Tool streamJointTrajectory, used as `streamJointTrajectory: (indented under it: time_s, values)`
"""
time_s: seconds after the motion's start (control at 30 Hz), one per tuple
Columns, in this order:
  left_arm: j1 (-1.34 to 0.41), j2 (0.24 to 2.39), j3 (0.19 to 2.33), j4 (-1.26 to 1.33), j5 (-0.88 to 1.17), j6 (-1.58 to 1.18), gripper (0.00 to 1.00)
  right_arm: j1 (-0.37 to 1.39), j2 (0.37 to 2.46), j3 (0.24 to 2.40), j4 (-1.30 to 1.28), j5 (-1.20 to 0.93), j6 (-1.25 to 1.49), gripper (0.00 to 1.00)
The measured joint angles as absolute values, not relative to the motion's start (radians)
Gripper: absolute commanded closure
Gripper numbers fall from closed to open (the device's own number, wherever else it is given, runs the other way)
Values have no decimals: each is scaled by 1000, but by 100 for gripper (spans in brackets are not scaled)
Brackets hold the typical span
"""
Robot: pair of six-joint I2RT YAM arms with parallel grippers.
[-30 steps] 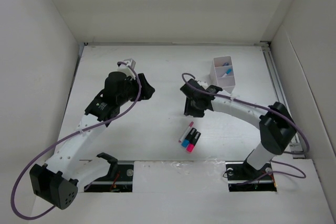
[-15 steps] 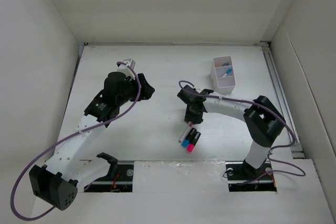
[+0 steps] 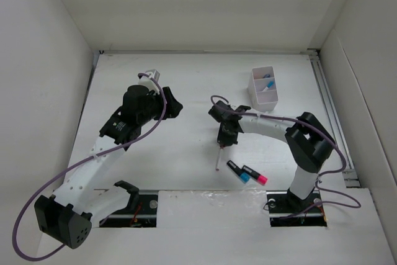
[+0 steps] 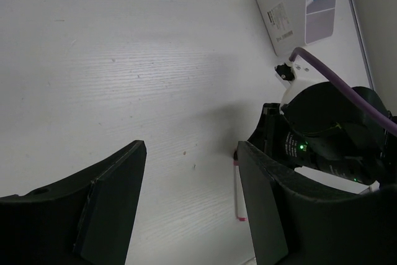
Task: Sort the stationery into containers
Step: Pick up the pen from the center of the board, then place the pen in the storage box.
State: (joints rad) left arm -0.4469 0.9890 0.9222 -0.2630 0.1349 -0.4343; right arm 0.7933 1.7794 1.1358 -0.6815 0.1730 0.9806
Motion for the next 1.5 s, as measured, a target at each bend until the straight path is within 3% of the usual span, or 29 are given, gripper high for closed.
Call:
streamJointTrajectory:
  time_s: [0.17,0.33,0.63,0.77,1.5]
  values:
    - [-447,989,922,-263,135,-434,42,759,1791,1248,-680,156,982,100]
    - [-447,993,922,-263,142,-434,42,601,1793,1501,-662,173,957,100]
    - [-447,999,922,-262,155,-434,42,211,1794,1720,-651,400,920,100]
    - [-447,1000,922,-262,158,-434,42,123,1817,1789,-672,518,907,100]
    - [-447,1026,922,-251,161,-434,42,200,1930,1830,-711,779,858,98]
